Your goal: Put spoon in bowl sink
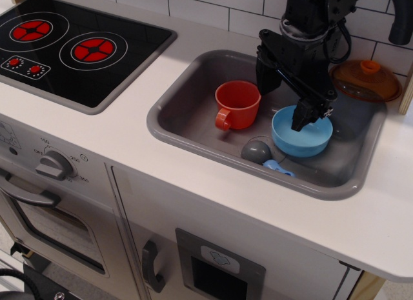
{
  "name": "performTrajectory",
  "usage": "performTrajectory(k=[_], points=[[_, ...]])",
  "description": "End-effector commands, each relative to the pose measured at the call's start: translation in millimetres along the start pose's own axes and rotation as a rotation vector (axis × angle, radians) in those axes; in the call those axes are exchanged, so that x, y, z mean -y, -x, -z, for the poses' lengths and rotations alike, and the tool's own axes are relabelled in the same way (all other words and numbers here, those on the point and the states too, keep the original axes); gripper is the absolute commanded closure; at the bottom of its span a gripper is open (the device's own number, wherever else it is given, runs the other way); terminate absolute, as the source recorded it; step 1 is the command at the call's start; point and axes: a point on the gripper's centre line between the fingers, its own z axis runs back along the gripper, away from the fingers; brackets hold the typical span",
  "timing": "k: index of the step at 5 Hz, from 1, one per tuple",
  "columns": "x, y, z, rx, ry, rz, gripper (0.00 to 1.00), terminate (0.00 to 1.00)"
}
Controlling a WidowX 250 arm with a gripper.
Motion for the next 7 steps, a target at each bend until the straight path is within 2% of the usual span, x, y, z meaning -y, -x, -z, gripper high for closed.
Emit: performTrajectory(k=[1,2,3,4,5,6,7], points=[[0,0,0,0.000,0.000,0.000,0.00,0.00],[1,4,3,-0.008,0.052,-0.266,0.00,0.00],[-3,17,7,-0.004,0.049,-0.522,0.00,0.00],[-6,23,16,0.014,0.078,-0.785,0.00,0.00],[-2,27,24,-0.033,0.039,-0.945,0.00,0.00],[2,24,38,-0.114,0.023,-0.964,0.00,0.00],[10,20,50,-0.180,0.055,-0.991,0.00,0.00]])
